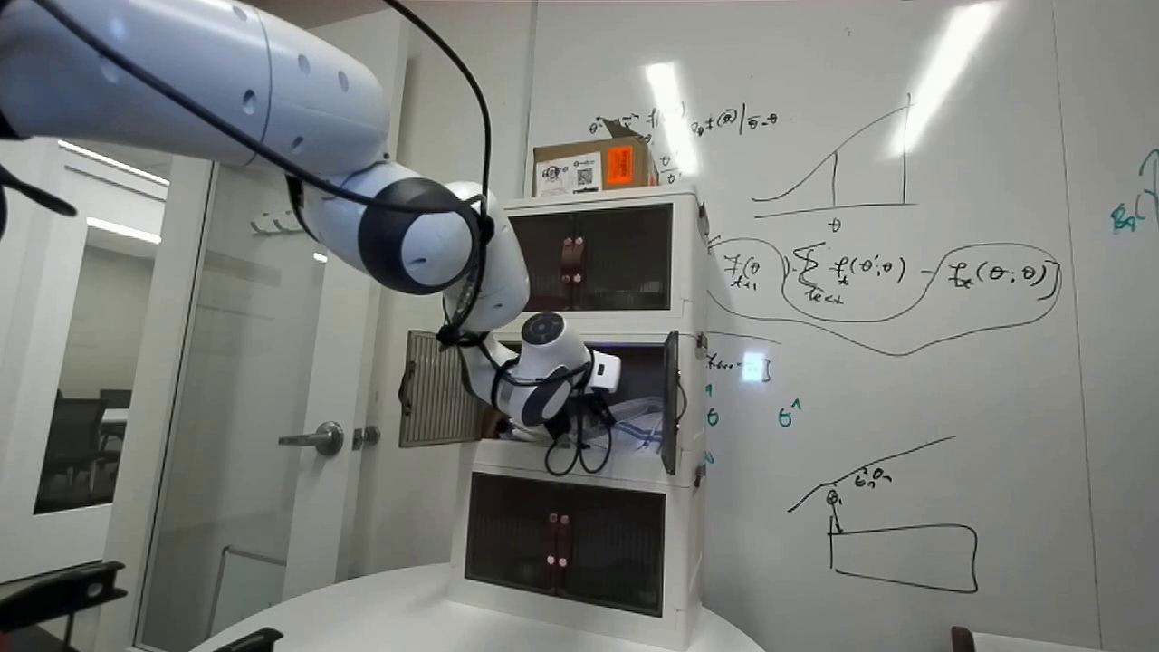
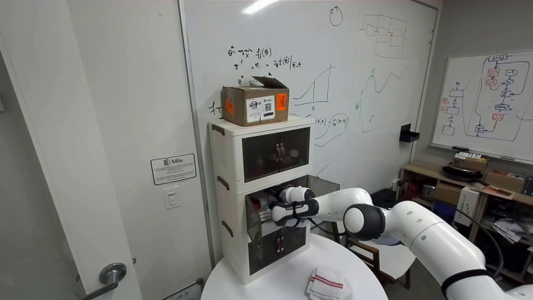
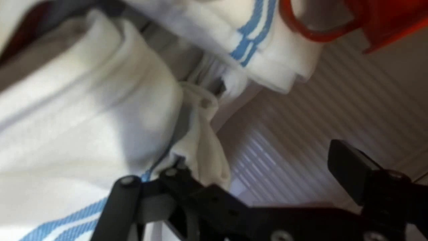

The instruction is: Put one towel in the middle cabinet

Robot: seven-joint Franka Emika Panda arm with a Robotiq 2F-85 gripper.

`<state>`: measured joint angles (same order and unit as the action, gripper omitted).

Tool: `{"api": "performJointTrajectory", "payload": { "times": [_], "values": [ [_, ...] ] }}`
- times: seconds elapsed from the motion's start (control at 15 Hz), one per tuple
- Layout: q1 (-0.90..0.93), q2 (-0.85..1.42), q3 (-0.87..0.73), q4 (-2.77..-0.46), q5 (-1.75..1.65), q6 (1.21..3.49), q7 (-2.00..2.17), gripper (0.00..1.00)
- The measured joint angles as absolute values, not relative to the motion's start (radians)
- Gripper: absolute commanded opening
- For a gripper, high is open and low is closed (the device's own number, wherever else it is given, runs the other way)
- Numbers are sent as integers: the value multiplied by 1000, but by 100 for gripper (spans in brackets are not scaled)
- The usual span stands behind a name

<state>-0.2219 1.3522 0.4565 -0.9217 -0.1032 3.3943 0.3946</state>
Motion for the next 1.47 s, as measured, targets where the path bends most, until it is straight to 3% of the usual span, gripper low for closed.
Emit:
{"api": "performJointTrajectory", "payload": {
  "times": [0.27,0.8,1.47],
  "values": [
    [-310,1247,542,-1088,-141,3353,396,100],
    [-294,875,263,-1425,177,3032,345,100],
    [-360,464,340,-1935,448,2606,-22,100]
  ]
}}
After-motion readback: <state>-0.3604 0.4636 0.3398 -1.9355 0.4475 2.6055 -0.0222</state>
